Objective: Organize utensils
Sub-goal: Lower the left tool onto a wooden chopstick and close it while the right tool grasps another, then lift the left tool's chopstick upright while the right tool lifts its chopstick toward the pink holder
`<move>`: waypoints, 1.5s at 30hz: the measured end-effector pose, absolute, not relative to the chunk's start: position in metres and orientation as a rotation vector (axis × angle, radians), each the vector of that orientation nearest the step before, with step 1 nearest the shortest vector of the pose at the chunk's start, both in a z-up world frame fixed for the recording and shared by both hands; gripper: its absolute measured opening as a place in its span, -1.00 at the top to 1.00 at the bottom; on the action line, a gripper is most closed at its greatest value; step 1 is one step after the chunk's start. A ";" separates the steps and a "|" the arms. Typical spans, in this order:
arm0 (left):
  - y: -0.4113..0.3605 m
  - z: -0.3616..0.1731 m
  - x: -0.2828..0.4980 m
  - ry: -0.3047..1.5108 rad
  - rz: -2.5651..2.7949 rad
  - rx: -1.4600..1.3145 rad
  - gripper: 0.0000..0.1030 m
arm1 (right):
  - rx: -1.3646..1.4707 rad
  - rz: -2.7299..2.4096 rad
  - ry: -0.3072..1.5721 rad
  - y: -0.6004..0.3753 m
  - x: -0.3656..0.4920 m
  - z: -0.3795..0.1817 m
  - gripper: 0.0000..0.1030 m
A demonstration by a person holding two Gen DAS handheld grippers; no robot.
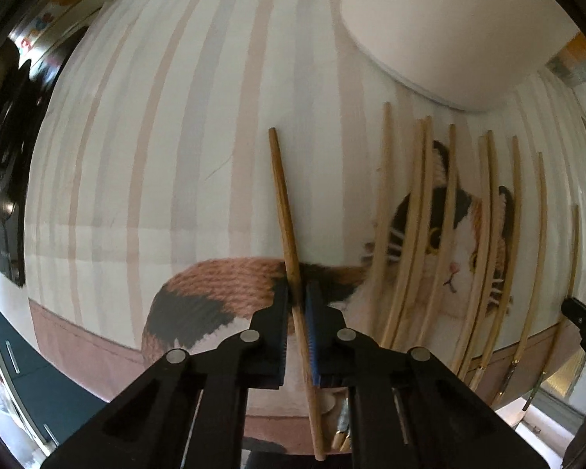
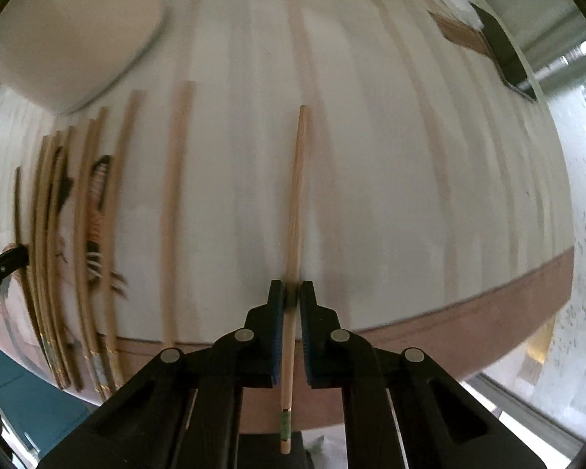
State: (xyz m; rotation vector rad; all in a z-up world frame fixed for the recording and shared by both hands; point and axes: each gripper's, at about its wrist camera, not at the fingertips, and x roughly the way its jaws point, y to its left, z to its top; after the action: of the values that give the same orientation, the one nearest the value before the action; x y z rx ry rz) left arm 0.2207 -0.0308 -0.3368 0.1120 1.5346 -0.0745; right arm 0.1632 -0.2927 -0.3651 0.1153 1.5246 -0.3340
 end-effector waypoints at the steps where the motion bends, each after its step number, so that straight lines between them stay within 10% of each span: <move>1: -0.027 -0.335 0.219 1.538 -0.071 0.100 0.88 | 0.121 -0.339 1.529 -0.296 0.161 -0.366 0.84; 24: -0.030 -0.337 0.232 1.498 0.002 0.133 0.91 | 0.136 -0.350 1.549 -0.306 0.177 -0.374 0.86; 45: -0.007 -0.205 0.232 1.173 0.104 0.089 0.91 | 0.160 -0.279 1.274 -0.297 0.176 -0.287 0.87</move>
State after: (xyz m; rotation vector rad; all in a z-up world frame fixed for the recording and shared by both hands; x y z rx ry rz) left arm 0.2318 -0.0073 -0.2051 0.0889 1.1726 0.1044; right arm 0.1762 -0.2969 -0.2866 0.1596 1.2742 -0.2787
